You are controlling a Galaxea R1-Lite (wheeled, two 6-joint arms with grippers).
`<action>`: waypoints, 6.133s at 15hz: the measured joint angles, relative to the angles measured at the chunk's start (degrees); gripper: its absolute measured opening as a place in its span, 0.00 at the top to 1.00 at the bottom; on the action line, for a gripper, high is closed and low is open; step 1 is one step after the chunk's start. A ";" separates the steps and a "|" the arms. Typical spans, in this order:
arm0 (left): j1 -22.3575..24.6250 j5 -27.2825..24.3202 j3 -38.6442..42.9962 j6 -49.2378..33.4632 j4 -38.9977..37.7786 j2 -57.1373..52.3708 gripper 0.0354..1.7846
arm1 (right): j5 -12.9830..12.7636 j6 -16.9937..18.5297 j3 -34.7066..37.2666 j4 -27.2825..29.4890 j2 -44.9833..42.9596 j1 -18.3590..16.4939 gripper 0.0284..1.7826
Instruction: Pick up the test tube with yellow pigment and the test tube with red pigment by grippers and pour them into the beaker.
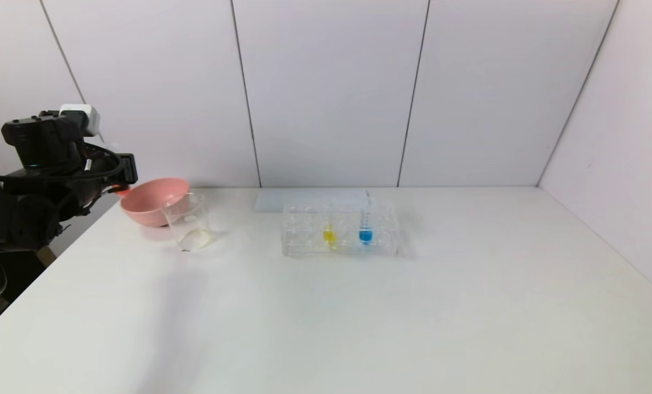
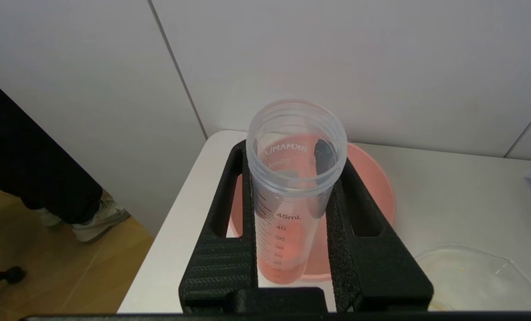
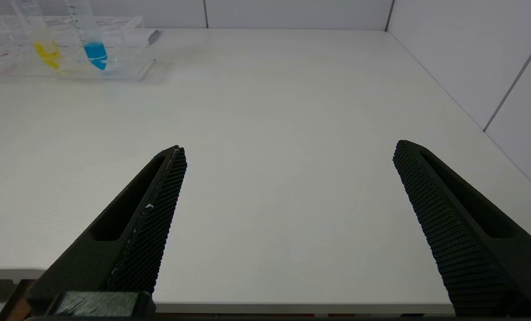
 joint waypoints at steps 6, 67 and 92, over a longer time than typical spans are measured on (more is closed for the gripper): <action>0.30 -2.62 0.59 -0.39 0.55 -0.11 0.76 | 0.00 0.05 0.00 0.00 0.00 0.00 0.05; 8.33 -54.72 1.05 13.68 11.50 -4.33 0.76 | 0.00 0.02 0.00 0.00 0.00 0.02 0.05; 13.70 -57.59 0.79 16.81 11.70 -4.23 0.76 | 0.00 0.02 -0.02 0.00 0.00 0.00 0.05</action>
